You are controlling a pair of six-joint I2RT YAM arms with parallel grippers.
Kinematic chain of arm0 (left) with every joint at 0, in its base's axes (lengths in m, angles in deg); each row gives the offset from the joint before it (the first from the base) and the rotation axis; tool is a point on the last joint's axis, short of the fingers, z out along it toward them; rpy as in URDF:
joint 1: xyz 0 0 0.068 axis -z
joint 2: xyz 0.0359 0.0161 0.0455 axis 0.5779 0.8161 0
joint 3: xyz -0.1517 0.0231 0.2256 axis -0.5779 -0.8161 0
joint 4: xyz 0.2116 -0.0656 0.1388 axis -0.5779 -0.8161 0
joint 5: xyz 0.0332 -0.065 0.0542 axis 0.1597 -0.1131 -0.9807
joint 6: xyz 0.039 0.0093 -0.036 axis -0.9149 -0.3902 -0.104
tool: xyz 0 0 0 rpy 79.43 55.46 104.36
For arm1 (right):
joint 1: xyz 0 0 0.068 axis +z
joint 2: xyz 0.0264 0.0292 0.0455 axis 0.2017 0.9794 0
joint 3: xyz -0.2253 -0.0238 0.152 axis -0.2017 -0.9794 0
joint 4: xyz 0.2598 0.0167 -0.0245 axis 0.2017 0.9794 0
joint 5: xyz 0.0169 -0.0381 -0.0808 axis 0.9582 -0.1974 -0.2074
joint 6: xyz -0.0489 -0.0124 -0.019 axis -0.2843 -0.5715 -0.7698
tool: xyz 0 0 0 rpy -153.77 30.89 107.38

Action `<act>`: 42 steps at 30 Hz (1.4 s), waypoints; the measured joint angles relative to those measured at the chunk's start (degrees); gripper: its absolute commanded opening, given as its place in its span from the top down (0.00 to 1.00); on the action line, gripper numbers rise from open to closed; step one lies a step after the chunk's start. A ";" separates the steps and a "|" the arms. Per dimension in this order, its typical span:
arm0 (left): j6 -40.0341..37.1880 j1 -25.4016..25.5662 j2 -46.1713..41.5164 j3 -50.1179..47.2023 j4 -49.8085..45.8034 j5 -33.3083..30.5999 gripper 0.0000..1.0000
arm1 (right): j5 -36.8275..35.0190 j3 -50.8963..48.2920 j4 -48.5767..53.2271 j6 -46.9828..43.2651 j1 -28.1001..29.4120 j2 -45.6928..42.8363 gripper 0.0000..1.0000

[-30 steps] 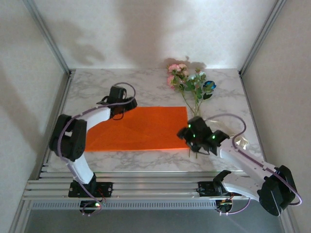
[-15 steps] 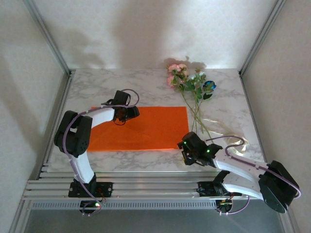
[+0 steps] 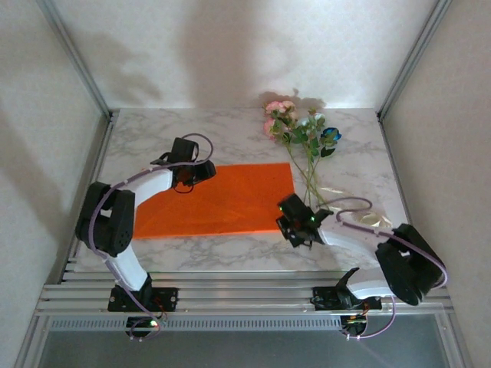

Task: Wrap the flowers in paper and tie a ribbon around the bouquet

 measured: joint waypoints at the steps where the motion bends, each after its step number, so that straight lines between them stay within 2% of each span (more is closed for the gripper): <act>1: 0.15 -0.57 -0.72 -0.02 -0.17 -0.11 0.45 | -0.48 3.06 1.09 -3.61 -0.46 0.74 1.00; 6: 2.14 -5.29 -4.61 -0.22 -0.72 -1.36 0.44 | -2.97 23.04 9.11 -24.57 4.07 1.84 1.00; 10: 3.13 -8.46 -4.59 -0.20 -1.09 -2.75 0.44 | -4.02 26.86 15.23 -36.74 6.25 -0.46 1.00; 13: 3.21 -9.44 -3.28 -0.07 -1.84 -3.48 0.44 | -3.63 26.97 19.54 -44.02 2.84 -2.45 1.00; 17: 3.78 -10.27 -0.72 1.01 -2.32 -3.96 0.44 | 0.35 30.95 20.09 -53.13 -7.67 -1.22 1.00; 21: 4.57 -11.82 2.01 2.21 -2.23 -4.31 0.44 | 6.47 42.34 18.80 -61.02 -14.49 7.39 1.00; 25: 5.18 -13.42 4.15 2.60 -2.21 -4.70 0.45 | 11.91 54.36 16.96 -66.77 -17.62 19.28 1.00; 29: 5.53 -14.53 6.97 2.69 -2.23 -4.74 0.46 | 15.65 66.27 16.41 -68.89 -18.97 31.78 1.00; 30: 5.53 -14.73 7.74 2.69 -2.23 -4.72 0.47 | 16.46 69.96 16.44 -68.87 -19.10 35.21 0.96; 33: 5.81 -14.80 9.25 2.12 -1.66 -4.61 0.55 | 17.84 82.64 18.10 -67.84 -19.15 45.83 0.65; 35: 6.16 -14.88 8.92 1.31 -0.44 -4.15 0.58 | 17.92 90.36 20.24 -66.47 -19.15 51.69 0.53; 38: 7.23 -14.91 7.39 -2.16 3.06 -3.65 0.62 | 16.26 95.86 23.67 -63.54 -19.15 55.89 0.43; 40: 8.72 -14.82 5.25 -5.99 5.60 -2.47 0.63 | 14.32 95.34 26.08 -60.70 -19.15 55.32 0.41; 42: 10.58 -14.58 2.58 -9.99 7.61 -0.94 0.63 | 12.17 90.64 26.27 -57.27 -19.15 52.11 0.39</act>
